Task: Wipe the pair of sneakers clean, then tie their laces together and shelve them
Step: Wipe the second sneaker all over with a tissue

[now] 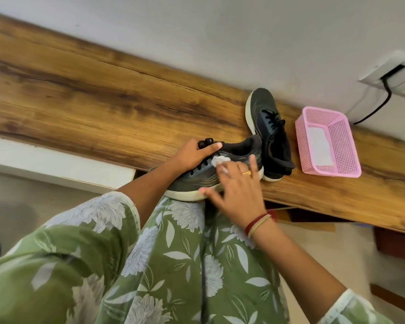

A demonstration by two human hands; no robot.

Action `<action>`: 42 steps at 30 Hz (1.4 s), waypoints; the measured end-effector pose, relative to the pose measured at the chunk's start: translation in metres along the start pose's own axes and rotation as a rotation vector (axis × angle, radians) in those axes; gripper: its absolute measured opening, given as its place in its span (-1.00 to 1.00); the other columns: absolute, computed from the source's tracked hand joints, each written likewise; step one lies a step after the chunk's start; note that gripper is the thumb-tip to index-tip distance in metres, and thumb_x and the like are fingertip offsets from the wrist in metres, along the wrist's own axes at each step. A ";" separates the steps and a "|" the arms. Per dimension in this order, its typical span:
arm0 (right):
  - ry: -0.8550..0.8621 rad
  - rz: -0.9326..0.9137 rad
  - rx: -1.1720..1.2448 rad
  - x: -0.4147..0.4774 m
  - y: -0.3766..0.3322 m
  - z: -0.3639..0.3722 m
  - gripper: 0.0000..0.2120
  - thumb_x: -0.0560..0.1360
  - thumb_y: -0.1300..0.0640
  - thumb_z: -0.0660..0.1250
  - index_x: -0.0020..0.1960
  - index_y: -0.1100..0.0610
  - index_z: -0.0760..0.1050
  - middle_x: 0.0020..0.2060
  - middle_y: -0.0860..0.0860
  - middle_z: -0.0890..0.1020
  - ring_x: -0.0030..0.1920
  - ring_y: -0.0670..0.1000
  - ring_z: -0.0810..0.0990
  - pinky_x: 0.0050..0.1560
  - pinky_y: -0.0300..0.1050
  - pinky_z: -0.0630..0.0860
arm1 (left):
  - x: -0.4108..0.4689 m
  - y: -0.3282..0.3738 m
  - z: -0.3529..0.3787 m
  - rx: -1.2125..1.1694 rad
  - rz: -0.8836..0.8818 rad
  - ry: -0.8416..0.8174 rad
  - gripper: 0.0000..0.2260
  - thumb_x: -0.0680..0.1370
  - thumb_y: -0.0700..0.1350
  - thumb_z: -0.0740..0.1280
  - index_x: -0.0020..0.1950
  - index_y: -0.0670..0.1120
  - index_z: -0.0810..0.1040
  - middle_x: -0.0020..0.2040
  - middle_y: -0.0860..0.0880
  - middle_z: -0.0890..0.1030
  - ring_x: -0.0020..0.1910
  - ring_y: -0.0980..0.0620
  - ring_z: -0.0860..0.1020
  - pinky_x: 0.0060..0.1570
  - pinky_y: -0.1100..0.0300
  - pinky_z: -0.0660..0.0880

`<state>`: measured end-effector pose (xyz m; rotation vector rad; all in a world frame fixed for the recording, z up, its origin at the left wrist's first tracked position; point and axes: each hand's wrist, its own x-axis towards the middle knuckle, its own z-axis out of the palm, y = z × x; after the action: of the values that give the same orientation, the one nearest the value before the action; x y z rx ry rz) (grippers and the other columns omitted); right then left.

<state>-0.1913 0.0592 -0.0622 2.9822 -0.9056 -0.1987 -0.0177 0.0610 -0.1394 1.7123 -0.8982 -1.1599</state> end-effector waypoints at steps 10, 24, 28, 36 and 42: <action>-0.086 -0.052 0.055 -0.010 -0.022 0.001 -0.12 0.43 -0.47 -0.25 0.24 0.13 0.50 0.09 0.00 0.51 0.13 0.07 0.45 0.43 0.22 -0.06 | -0.002 0.003 0.001 -0.003 0.020 -0.026 -0.73 0.52 0.11 0.36 -0.24 -0.06 0.58 -0.39 0.07 0.58 -0.42 0.17 0.50 -0.35 0.26 0.39; 0.014 0.296 1.088 -0.005 -0.006 -0.021 -0.53 0.42 -0.31 0.21 0.07 0.01 0.59 0.06 -0.03 0.53 -0.03 -0.05 0.47 0.13 -0.03 0.40 | -0.005 0.008 0.003 -0.031 -0.008 -0.005 -0.69 0.50 0.16 0.37 -0.20 -0.09 0.57 -0.39 0.06 0.56 -0.44 0.15 0.49 -0.36 0.23 0.40; 0.123 0.858 2.210 -0.014 0.034 -0.033 -0.76 0.46 0.10 0.32 0.07 0.17 0.57 -0.09 0.05 0.61 -0.17 -0.09 0.53 -0.26 -0.26 0.47 | -0.007 0.011 0.000 -0.008 -0.066 -0.006 -0.66 0.49 0.22 0.35 -0.14 -0.06 0.59 -0.31 -0.01 0.64 -0.34 0.06 0.59 -0.32 0.22 0.46; 0.234 0.834 1.763 -0.005 0.018 -0.010 -0.76 0.55 0.27 0.24 0.20 0.18 0.53 0.05 0.07 0.62 -0.03 -0.04 0.60 -0.05 -0.21 0.54 | -0.007 0.011 0.001 -0.006 -0.094 0.004 -0.58 0.48 0.24 0.34 -0.03 -0.13 0.63 -0.22 -0.07 0.69 -0.28 0.03 0.64 -0.26 0.18 0.49; 0.239 0.293 0.109 0.002 -0.011 0.016 -0.58 0.39 0.24 0.24 0.24 0.23 0.49 0.02 0.14 0.52 -0.07 0.17 0.48 -0.10 0.00 0.45 | -0.005 0.010 0.001 -0.034 -0.070 -0.006 -0.58 0.48 0.18 0.36 -0.05 -0.19 0.63 -0.22 -0.13 0.67 -0.29 0.00 0.62 -0.24 0.13 0.51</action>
<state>-0.1853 0.0673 -0.0785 2.8332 -1.3358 0.2129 -0.0215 0.0616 -0.1287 1.7258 -0.8231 -1.2205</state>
